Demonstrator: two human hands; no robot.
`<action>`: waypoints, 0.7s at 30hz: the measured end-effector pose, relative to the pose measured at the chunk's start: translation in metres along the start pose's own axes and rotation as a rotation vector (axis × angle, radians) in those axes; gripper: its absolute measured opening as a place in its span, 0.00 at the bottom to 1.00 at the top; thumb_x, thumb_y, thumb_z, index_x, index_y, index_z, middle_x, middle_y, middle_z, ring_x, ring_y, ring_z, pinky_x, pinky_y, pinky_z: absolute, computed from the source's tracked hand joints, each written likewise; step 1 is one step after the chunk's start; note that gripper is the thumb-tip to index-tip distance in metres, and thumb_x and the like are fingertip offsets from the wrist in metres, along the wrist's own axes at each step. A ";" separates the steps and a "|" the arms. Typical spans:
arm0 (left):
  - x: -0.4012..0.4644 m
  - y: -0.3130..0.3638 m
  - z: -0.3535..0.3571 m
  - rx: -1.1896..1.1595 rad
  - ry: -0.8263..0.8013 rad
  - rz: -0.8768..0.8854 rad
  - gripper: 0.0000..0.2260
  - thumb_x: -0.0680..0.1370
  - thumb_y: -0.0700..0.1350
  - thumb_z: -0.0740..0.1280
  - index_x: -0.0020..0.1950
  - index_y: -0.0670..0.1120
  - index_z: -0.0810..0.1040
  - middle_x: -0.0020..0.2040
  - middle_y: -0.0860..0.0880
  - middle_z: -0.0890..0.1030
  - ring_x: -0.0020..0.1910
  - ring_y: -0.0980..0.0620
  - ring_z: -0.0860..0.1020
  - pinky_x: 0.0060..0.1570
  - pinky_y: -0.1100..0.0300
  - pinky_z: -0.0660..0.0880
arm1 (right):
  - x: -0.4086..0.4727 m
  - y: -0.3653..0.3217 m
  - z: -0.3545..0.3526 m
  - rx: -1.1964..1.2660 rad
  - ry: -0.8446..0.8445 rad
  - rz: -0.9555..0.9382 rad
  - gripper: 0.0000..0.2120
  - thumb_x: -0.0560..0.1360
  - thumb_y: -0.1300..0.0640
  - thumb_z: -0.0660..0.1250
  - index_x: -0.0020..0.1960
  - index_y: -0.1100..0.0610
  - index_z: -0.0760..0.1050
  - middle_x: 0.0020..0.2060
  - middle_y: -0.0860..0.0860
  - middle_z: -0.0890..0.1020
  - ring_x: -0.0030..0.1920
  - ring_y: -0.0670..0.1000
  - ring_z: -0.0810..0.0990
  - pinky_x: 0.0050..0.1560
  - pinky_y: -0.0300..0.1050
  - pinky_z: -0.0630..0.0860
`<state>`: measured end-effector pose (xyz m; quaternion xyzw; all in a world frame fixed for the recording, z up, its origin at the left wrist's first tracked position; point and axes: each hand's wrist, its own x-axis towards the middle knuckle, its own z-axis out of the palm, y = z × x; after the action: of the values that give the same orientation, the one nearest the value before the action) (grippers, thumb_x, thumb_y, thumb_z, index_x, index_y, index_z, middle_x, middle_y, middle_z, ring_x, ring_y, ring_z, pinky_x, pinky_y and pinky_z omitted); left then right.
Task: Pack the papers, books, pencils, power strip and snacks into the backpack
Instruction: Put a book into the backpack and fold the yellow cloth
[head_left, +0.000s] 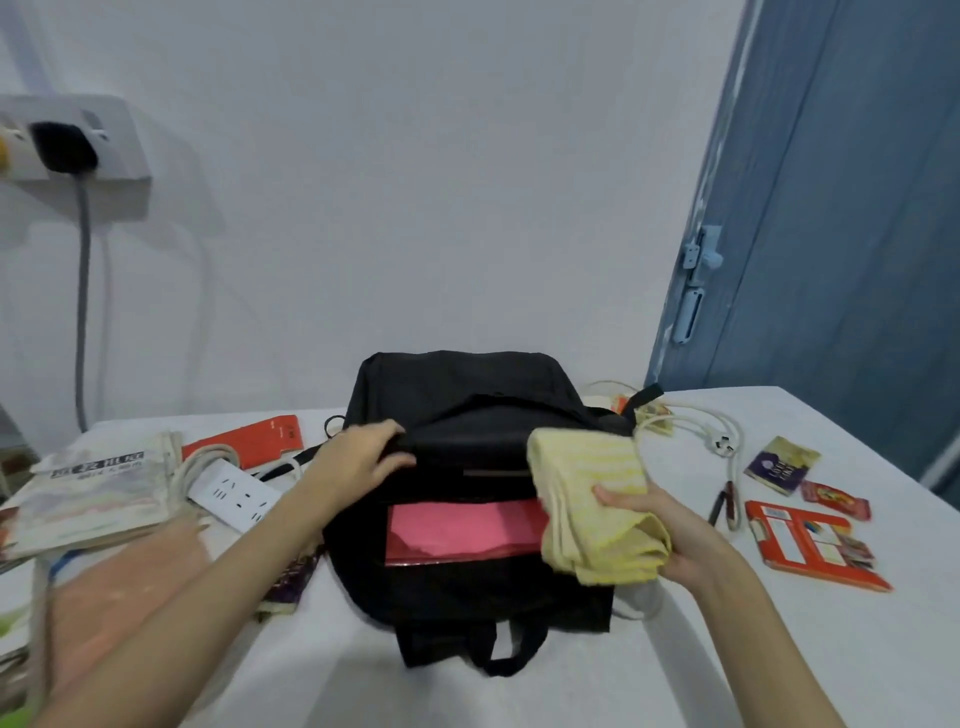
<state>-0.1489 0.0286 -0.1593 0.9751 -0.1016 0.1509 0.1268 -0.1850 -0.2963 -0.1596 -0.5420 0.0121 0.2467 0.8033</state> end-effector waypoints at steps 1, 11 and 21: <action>0.010 -0.001 -0.009 -0.049 0.124 -0.033 0.17 0.76 0.52 0.67 0.59 0.41 0.76 0.53 0.41 0.81 0.52 0.42 0.79 0.51 0.54 0.72 | -0.001 -0.001 0.005 -0.103 -0.019 0.072 0.17 0.66 0.62 0.72 0.54 0.64 0.78 0.46 0.59 0.84 0.44 0.55 0.84 0.42 0.47 0.81; 0.048 0.009 -0.048 -0.272 0.451 -0.095 0.12 0.73 0.48 0.72 0.51 0.42 0.83 0.47 0.45 0.84 0.47 0.47 0.81 0.50 0.62 0.72 | 0.097 -0.007 0.090 -0.312 0.008 0.111 0.10 0.77 0.59 0.65 0.55 0.63 0.77 0.44 0.56 0.84 0.42 0.52 0.84 0.40 0.43 0.81; 0.041 -0.005 -0.051 -0.292 0.294 -0.083 0.12 0.73 0.50 0.70 0.52 0.45 0.82 0.46 0.48 0.84 0.42 0.55 0.77 0.44 0.67 0.70 | 0.119 0.043 0.158 -1.772 0.404 -0.533 0.24 0.78 0.46 0.60 0.68 0.60 0.67 0.64 0.60 0.71 0.64 0.61 0.67 0.63 0.55 0.65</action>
<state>-0.1230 0.0406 -0.0996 0.9172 -0.0627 0.2700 0.2862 -0.1371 -0.0999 -0.1659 -0.9721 -0.1648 -0.1241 0.1117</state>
